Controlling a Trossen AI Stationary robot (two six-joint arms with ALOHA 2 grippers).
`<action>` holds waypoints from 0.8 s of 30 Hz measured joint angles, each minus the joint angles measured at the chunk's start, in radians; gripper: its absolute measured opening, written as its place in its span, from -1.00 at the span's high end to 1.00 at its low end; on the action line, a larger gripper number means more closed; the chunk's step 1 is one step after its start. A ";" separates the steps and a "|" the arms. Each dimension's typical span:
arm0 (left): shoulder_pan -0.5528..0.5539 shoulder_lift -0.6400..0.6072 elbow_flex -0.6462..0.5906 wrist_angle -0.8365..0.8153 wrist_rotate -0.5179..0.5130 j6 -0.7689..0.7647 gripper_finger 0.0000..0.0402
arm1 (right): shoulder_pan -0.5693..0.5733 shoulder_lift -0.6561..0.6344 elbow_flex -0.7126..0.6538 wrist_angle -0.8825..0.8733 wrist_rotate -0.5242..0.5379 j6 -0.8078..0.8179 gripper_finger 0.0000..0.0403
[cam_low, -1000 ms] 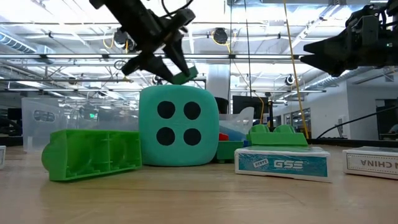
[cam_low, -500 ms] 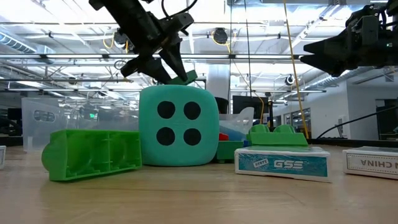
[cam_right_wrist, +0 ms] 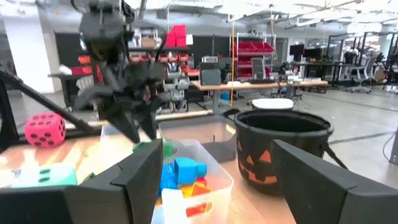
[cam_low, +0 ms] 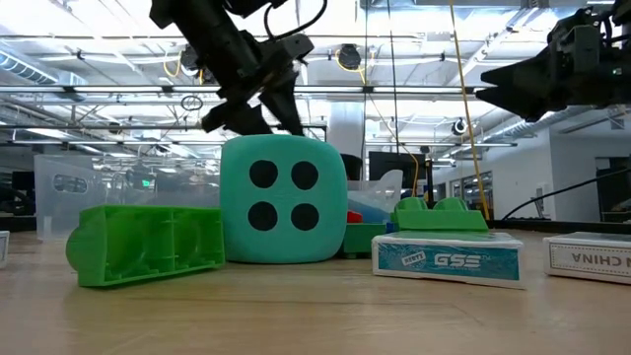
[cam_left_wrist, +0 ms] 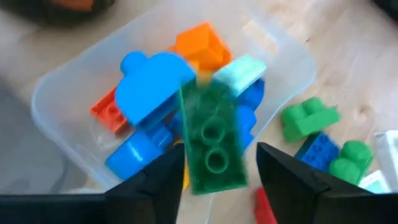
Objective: Pick & Place Toys
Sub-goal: Put the green game piece into the right transparent bin
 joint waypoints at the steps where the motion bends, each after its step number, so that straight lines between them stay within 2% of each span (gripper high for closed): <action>1: 0.000 0.000 0.001 0.005 -0.002 0.013 -0.10 | 0.000 0.001 0.000 0.001 0.000 0.000 -0.33; 6: 0.000 0.000 0.000 -0.001 0.020 0.104 -0.34 | 0.000 0.009 0.000 0.002 0.000 0.000 -0.33; 12: -0.023 -0.065 0.004 0.005 0.165 0.072 -0.49 | 0.000 0.010 0.000 0.001 0.000 0.000 -0.33; 18: -0.216 -0.085 0.004 0.061 0.190 0.075 -0.48 | 0.000 0.010 0.000 0.001 0.000 0.000 -0.33; 24: -0.443 -0.032 0.004 0.116 0.113 0.051 -0.38 | 0.000 0.010 0.000 0.001 0.000 0.000 -0.33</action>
